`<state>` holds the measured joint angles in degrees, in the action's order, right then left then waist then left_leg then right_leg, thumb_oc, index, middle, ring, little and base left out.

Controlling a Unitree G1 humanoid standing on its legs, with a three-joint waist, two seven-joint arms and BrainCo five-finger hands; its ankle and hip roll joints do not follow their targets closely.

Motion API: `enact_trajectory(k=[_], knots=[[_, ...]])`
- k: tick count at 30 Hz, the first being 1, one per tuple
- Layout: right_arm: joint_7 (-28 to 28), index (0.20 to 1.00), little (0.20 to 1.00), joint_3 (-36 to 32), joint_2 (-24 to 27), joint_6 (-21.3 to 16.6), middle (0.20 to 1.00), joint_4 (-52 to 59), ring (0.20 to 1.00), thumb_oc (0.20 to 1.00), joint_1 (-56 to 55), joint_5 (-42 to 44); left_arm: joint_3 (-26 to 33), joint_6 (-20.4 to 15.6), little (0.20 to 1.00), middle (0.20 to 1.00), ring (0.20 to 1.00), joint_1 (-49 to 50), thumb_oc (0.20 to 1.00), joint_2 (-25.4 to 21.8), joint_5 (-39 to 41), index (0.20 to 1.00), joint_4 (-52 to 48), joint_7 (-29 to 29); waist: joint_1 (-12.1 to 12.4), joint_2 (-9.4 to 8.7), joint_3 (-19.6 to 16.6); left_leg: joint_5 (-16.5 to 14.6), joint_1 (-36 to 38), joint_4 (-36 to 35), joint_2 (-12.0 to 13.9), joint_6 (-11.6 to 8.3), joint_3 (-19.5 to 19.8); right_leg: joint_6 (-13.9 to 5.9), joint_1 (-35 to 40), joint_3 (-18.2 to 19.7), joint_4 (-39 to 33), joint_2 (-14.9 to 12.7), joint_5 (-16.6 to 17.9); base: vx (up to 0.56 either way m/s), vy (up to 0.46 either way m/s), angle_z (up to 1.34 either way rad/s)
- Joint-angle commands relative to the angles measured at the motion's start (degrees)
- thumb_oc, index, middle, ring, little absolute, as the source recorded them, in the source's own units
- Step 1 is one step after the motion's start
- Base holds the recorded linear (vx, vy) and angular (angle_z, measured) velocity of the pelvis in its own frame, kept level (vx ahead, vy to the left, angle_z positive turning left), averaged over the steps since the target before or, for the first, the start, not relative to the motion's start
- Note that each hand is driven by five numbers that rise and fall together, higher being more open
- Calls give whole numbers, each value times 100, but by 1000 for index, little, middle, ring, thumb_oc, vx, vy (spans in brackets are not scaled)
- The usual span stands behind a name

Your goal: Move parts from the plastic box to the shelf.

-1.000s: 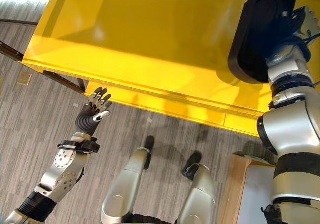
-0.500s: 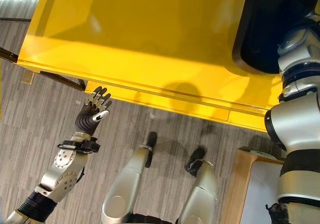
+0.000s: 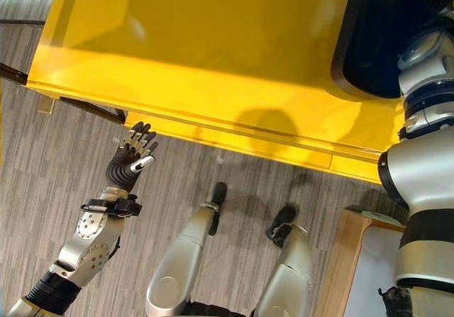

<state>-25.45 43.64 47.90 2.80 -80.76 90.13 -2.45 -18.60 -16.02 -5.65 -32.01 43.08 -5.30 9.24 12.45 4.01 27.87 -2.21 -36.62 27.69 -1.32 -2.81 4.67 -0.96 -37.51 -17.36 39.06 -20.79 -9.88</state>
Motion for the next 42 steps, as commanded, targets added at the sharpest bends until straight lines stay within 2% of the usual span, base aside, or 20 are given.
enact_trajectory(k=[1, 13, 14, 15, 25, 34, 41, 42], knots=[[-227, 200, 200, 559, 501, -172, 200, 186, 200, 200, 1041, 62, 126, -391, 1000, 1000, 1000, -76, 1000, 4, -171, 1000, -379, 87, 76, 115, -36, -727, 189, -61, 398, -194, 742, -570, 375, 325, 145, -159, -469, 42, -22, 8], [-246, 200, 200, 643, 515, -184, 200, 152, 200, 200, 1106, 117, 178, -462, 1000, 1000, 1000, -124, 1000, 47, -182, 1000, -410, 169, 85, 133, 32, -726, 140, -78, 372, -200, 738, -567, 284, 315, 265, -204, -510, 12, -3, 2], [-250, 551, 551, 627, 504, -197, 551, 153, 551, 551, 1115, 140, 177, -466, 1000, 1000, 1000, -127, 1000, 51, -181, 1000, -410, 161, 83, 132, 31, -725, 133, -74, 370, -201, 740, -568, 276, 322, 268, -204, -505, 6, 0, 4], [-248, 1000, 1000, 624, 488, -201, 1000, 145, 1000, 1000, 1134, 162, 186, -471, 1000, 1000, 1000, -124, 1000, 52, -182, 1000, -408, 169, 86, 133, 33, -728, 124, -60, 370, -201, 740, -568, 266, 327, 284, -207, -511, 0, 0, 0], [-347, 1000, 1000, 134, 302, -276, 1000, 83, 1000, 1000, 1031, 867, 232, -543, 1000, 1000, 1000, -192, 1000, 102, -169, 1000, -327, 289, 67, 138, 53, -718, 244, -113, 378, -227, 719, -567, 357, 321, 295, -198, -515, 0, 0, 0], [-454, 1000, 1000, 38, 220, -425, 1000, 487, 1000, 1000, 911, 1042, 204, -513, 1000, 1000, 1000, -190, 1000, -3, -85, 1000, -306, 170, -1, -37, -34, -669, 529, -239, 520, -276, 701, -565, 641, 278, 52, -41, -418, -34, 7, -7], [-582, 1000, 1000, -791, -133, -887, 1000, 1926, 1000, 1000, -16, 1652, 274, -479, 1000, 1000, 1000, -150, 1000, 49, -56, 1000, -246, 176, -225, -221, -90, -699, 838, -300, 606, -279, 604, -553, 944, 323, -188, 73, -315, -46, 40, -13], [-619, 1000, 1000, -996, -138, -952, 1000, 2319, 1000, 1000, -284, 1716, 293, -452, 1000, 1000, 1000, -115, 1000, 60, -57, 1000, -244, 173, -281, -240, -88, -560, 822, -330, 598, -264, 588, -508, 953, 299, -305, 75, -143, -25, 43, -21]])
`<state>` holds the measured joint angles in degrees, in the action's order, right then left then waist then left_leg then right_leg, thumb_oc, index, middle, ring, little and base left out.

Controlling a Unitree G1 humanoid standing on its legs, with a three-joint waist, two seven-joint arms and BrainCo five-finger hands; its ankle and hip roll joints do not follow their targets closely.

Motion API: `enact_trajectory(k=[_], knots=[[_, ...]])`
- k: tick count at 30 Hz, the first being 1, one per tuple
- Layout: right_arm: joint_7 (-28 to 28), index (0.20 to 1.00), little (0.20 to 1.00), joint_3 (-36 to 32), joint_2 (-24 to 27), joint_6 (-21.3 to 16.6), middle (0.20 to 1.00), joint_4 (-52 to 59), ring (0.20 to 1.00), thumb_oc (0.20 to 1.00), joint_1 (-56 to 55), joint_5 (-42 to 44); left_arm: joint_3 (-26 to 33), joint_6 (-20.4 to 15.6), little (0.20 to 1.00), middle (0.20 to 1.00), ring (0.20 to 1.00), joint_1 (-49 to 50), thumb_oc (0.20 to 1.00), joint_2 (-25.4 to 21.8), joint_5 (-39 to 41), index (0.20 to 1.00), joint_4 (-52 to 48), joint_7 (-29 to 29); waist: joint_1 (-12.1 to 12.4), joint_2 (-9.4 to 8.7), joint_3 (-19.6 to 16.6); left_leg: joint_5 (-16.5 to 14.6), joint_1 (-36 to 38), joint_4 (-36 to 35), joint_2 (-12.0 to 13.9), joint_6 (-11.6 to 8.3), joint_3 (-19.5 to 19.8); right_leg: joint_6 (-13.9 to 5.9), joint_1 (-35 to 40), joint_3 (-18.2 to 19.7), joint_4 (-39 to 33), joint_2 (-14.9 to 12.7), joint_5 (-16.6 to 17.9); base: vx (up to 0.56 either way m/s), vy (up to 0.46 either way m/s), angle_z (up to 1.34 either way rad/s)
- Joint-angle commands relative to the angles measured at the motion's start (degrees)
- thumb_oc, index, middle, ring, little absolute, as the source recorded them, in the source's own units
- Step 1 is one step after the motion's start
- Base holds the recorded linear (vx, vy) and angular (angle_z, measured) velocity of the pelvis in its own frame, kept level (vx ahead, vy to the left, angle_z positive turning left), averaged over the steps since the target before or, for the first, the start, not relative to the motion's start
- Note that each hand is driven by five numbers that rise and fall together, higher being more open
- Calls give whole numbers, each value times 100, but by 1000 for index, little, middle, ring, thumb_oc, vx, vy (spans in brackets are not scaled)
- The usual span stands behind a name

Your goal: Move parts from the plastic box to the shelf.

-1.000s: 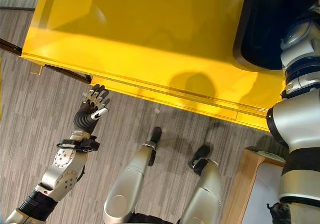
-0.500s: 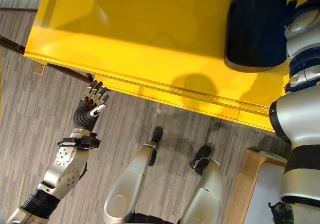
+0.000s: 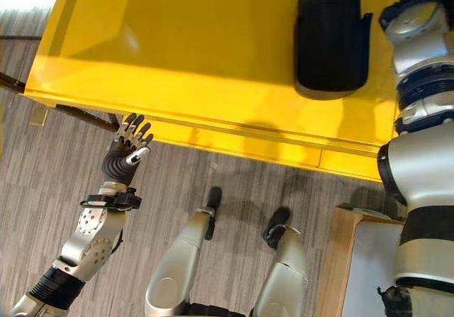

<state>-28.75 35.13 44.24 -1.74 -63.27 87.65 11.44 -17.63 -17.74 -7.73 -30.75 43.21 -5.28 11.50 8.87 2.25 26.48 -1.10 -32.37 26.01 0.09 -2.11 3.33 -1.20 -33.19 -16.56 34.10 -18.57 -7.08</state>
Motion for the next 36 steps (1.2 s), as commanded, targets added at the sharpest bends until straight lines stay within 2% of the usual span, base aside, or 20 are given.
enact_trajectory(k=[1, 2, 6, 10, 16, 19, 25, 36], knots=[[-323, 1000, 1000, -283, 200, -528, 1000, 861, 1000, 1000, -231, 315, 194, -264, 1000, 1000, 1000, 124, 1000, -79, -61, 1000, -247, -64, 55, -83, 24, -811, 498, -157, 493, -351, 708, -533, 600, 259, 197, -111, -539, -111, 71, -21], [-339, 1000, 1000, -506, 176, -653, 1000, 1312, 1000, 1000, -473, 402, 213, -245, 1000, 1000, 1000, 154, 1000, -73, -49, 1000, -249, -77, 11, -88, 38, -666, 482, -201, 490, -341, 688, -483, 599, 226, 97, -116, -380, -24, 35, -18], [-521, 1000, 1000, -1343, -154, -935, 1000, 2437, 1000, 1000, -1419, 464, 204, -183, 1000, 1000, 1000, 245, 1000, -88, -84, 1000, -175, -115, -129, -92, 23, -665, 649, -276, 546, -341, 592, -492, 730, 268, -88, -61, -312, -36, 41, -18], [-551, 1000, 1000, -1839, -447, -1081, 1000, 2938, 1000, 1000, -1989, 573, 201, -151, 1000, 1000, 1000, 294, 1000, -114, -132, 1000, -135, -117, -185, -84, -12, -645, 788, -390, 577, -342, 523, -516, 846, 301, -264, -18, -238, 6, 19, -14], [-601, 1000, 1000, -2241, -846, -1146, 1000, 3371, 1000, 1000, -2536, 478, 175, -105, 1000, 1000, 1000, 356, 1000, -98, -209, 1000, -156, -170, -237, -29, -56, -649, 936, -453, 592, -337, 459, -535, 943, 338, -309, -22, -241, 13, 1, -7], [-582, 1000, 1000, -2340, -1091, -1159, 1000, 3316, 1000, 1000, -2664, 523, 110, -95, 1000, 1000, 1000, 337, 1000, -75, -242, 1000, -126, -181, -260, 7, -62, -669, 969, -438, 592, -341, 436, -538, 955, 373, -297, -34, -247, 11, -2, -8], [-649, 1000, 1000, -2343, -1178, -1132, 1000, 2984, 1000, 1000, -2477, 563, 79, -82, 1000, 1000, 1000, 355, 1000, -78, -249, 1000, -108, -172, -252, 50, -42, -675, 967, -434, 597, -347, 409, -542, 951, 383, -281, -42, -264, 0, 0, 0], [-668, 1000, 1000, -2276, -1229, -1132, 1000, 1596, 1000, 1000, -2056, 989, 16, -121, 1000, 1000, 1000, 222, 1000, -28, -323, 1000, -53, -93, -202, 188, 21, -662, 958, -481, 582, -338, 386, -532, 888, 388, -194, -68, -316, 0, 0, 0]])
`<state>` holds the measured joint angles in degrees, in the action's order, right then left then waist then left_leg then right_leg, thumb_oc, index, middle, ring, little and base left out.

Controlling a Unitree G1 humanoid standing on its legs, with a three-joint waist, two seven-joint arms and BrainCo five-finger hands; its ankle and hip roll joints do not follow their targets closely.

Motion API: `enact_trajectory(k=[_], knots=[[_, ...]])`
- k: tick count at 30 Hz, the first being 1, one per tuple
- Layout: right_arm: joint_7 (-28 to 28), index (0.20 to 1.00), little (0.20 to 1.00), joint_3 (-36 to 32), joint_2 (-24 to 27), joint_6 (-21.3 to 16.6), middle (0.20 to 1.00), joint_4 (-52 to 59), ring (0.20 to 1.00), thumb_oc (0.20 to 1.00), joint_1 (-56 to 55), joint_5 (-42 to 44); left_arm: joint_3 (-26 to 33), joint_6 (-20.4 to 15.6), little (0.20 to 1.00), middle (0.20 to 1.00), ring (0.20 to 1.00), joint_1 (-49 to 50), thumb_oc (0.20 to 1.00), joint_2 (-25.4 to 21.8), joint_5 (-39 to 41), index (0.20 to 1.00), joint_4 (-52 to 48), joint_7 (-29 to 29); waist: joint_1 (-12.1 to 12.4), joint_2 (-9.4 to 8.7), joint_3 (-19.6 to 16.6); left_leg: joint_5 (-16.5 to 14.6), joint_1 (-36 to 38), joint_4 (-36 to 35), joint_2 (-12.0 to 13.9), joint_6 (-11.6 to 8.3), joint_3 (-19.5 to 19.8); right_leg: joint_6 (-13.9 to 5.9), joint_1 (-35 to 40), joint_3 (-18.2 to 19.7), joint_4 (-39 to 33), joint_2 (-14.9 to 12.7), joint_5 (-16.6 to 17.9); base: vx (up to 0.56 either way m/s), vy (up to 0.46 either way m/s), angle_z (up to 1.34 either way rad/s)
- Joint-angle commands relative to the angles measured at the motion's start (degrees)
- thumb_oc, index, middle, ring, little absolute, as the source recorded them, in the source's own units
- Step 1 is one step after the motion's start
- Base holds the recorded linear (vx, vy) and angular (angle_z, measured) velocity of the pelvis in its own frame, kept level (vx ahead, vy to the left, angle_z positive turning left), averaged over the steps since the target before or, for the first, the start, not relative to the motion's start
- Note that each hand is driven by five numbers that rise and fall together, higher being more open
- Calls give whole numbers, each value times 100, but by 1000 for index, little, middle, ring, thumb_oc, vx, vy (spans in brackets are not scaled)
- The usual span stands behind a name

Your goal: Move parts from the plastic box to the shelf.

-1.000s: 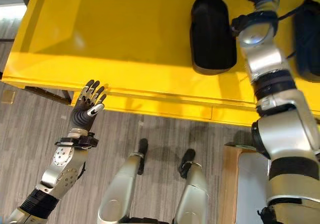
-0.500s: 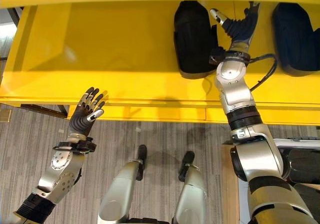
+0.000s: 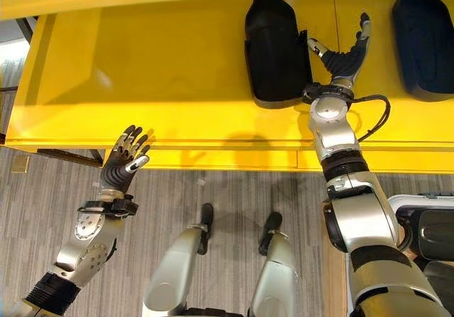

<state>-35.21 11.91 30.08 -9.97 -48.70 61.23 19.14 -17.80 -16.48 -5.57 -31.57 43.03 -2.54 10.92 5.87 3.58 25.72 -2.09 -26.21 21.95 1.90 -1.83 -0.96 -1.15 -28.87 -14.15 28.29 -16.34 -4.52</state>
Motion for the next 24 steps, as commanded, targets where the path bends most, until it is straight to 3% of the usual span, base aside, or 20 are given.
enact_trajectory(k=[1, 13, 24], knots=[[-21, 1000, 1000, 47, 188, -311, 1000, 136, 1000, 1000, 587, 221, 33, -247, 1000, 1000, 1000, 7, 1000, 54, -305, 1000, -328, -34, 97, 56, 95, -563, 341, -75, 401, -366, 815, -537, 455, 147, 387, -291, -572, 0, 0, 0], [151, 1000, 1000, 223, -130, -276, 1000, 71, 1000, 1000, 245, 249, 116, -268, 1000, 1000, 1000, 2, 1000, 101, -397, 1000, -422, 73, 62, 43, 164, -596, 308, -44, 408, -346, 795, -530, 395, 169, 436, -292, -575, 0, 0, 0], [265, 1000, 1000, 238, -856, -398, 1000, 500, 1000, 1000, -215, 416, 182, -270, 1000, 1000, 1000, 82, 1000, 166, -408, 1000, -467, 146, 21, -50, 227, -625, 272, -11, 413, -324, 758, -530, 364, 194, 424, -289, -520, 0, 0, 0]])
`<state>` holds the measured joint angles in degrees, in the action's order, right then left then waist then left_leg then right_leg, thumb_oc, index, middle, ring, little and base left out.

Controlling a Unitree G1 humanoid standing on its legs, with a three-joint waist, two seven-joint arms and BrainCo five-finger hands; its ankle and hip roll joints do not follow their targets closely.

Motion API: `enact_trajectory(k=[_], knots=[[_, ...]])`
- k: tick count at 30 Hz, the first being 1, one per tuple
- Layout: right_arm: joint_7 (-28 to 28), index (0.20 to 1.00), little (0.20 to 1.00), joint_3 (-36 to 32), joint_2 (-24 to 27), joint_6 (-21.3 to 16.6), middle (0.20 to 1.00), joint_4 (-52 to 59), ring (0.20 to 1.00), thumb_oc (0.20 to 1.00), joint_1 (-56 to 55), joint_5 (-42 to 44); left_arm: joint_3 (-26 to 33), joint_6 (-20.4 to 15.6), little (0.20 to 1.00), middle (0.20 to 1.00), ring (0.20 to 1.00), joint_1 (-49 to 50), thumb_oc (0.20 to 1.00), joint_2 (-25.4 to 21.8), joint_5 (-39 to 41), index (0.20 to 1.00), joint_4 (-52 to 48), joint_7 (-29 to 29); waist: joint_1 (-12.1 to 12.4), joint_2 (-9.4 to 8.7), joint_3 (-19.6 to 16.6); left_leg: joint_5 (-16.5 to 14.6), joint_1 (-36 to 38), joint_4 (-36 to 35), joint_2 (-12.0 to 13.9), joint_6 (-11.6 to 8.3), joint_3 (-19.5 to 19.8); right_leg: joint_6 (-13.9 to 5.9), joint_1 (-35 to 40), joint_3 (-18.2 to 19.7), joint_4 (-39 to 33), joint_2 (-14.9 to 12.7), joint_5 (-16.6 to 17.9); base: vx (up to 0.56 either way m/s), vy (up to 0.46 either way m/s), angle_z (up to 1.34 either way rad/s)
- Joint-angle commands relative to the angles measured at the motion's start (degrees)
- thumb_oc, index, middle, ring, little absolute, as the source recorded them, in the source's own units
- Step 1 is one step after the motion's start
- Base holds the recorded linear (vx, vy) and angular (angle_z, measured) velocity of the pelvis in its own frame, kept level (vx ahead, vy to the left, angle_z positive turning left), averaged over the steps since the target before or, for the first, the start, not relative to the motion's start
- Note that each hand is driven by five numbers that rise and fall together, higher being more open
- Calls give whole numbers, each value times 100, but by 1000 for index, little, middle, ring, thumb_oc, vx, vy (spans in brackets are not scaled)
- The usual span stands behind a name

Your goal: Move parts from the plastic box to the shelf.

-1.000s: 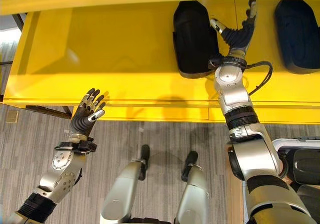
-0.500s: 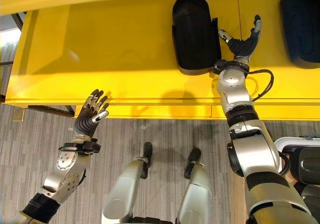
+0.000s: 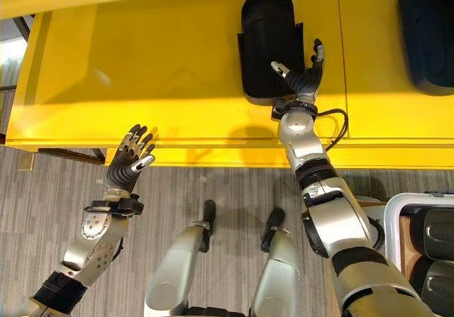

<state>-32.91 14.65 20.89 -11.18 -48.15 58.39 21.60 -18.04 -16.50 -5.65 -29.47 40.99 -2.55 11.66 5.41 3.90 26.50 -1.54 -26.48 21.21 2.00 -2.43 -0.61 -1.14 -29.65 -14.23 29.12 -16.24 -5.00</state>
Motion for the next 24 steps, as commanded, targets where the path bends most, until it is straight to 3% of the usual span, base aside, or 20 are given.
enact_trajectory(k=[1, 16, 24], knots=[[29, 1000, 1000, -52, 37, -278, 1000, 440, 1000, 1000, 47, 181, 206, -269, 1000, 1000, 1000, 92, 1000, -45, -214, 1000, -463, 81, 68, -85, 153, -683, 293, 73, 403, -260, 721, -528, 442, 200, 346, -301, -473, 0, 0, 0], [-9, 1000, 1000, -285, -109, -411, 1000, 294, 1000, 1000, -175, 534, 202, -286, 1000, 1000, 1000, 96, 1000, 5, -268, 1000, -440, 144, 76, -67, 218, -722, 277, 107, 369, -225, 690, -535, 411, 237, 357, -314, -459, 0, 0, 0], [-362, 1000, 1000, -448, 347, -407, 1000, 822, 1000, 1000, -161, 78, 245, -300, 1000, 1000, 1000, 157, 1000, 10, -273, 1000, -483, 163, 34, -97, 208, -751, 247, 141, 361, -213, 690, -544, 401, 267, 362, -327, -454, 0, 0, 0]])
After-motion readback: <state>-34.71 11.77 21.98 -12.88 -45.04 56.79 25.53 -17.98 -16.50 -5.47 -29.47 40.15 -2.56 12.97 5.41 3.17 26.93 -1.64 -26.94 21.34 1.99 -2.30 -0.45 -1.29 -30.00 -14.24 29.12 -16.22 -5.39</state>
